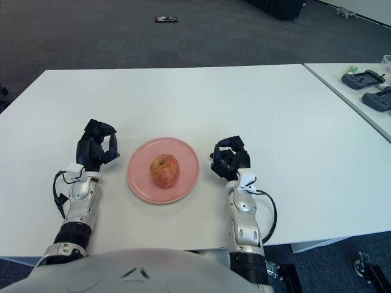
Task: Put the apple into the plate.
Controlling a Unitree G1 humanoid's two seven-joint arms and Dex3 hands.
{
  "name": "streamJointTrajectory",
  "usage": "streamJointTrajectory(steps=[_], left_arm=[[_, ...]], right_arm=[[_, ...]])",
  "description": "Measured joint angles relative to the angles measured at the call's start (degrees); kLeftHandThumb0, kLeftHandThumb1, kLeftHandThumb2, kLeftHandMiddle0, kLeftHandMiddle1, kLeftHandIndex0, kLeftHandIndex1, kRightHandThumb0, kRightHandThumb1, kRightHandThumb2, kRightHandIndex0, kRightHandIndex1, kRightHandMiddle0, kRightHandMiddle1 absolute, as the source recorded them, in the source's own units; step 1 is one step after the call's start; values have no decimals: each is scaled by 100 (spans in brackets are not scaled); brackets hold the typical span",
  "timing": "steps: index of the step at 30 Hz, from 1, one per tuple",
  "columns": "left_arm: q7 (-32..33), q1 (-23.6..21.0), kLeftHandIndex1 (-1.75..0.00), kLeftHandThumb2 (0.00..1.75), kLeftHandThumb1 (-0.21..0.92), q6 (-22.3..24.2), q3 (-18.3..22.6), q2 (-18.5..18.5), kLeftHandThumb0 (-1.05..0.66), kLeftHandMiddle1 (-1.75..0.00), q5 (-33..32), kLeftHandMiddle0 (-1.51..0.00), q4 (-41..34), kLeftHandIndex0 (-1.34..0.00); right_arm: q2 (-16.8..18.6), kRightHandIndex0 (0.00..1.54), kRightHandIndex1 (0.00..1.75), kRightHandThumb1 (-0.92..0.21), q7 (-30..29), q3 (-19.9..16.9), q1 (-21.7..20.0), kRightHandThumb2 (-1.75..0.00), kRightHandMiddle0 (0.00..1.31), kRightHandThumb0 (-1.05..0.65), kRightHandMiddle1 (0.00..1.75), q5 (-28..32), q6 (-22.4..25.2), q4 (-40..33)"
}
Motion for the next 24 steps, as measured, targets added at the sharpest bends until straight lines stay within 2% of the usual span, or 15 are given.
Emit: streamJointTrajectory(steps=[9,15,24], left_arm=[[-80,65,-175,119,43,127,-76,-13,-44,-175,33,-90,-79,-52],[-82,153,-175,119,43,357,-114,-30,-45,-175,44,-90,-204,-52],[-11,215,-175,120,42,461,-109,-97,-45,-175,115,-89,-304,-53]], right_arm=[[-14,62,139,-58,43,2,-5,-99,40,-40,175,-2,-1,40],[-17,62,138,-60,44,1,-6,-97,39,-40,175,-1,-5,67],[-28,64,136,-58,101,7,-6,-99,40,-40,175,4,-112,77]])
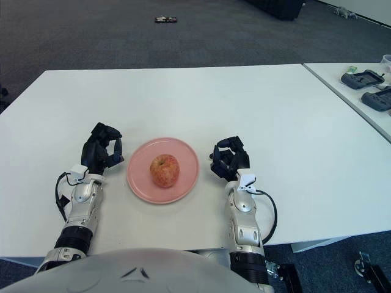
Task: Put the apple into the plate.
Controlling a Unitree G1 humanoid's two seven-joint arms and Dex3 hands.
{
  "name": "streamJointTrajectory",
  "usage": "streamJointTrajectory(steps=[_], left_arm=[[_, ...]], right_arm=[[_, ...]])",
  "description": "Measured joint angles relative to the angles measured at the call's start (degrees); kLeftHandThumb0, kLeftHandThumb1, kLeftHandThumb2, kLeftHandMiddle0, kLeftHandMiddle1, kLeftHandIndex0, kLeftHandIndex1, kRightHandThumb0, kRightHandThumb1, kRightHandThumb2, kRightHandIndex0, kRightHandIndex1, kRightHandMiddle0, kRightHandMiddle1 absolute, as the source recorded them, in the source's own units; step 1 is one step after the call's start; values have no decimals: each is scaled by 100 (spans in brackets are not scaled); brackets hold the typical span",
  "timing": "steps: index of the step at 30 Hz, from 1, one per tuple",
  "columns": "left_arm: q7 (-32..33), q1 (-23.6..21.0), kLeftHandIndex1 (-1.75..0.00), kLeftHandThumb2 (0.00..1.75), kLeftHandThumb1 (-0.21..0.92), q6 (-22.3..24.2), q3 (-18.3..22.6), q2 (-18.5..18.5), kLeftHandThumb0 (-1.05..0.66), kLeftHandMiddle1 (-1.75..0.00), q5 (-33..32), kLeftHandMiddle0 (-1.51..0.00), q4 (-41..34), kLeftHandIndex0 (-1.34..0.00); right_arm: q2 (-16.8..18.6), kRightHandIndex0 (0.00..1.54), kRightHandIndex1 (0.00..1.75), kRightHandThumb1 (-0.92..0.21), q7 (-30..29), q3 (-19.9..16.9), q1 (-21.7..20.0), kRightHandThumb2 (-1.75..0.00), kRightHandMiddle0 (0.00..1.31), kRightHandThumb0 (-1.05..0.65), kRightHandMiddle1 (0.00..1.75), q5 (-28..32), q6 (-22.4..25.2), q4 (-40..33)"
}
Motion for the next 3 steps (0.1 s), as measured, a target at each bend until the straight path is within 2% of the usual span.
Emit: streamJointTrajectory(steps=[3], left_arm=[[34,7,-175,120,42,8,9,-13,-45,-175,10,-88,-14,-53]], right_arm=[[-2,64,137,-58,20,0,0,-100,40,-40,175,4,-1,1]])
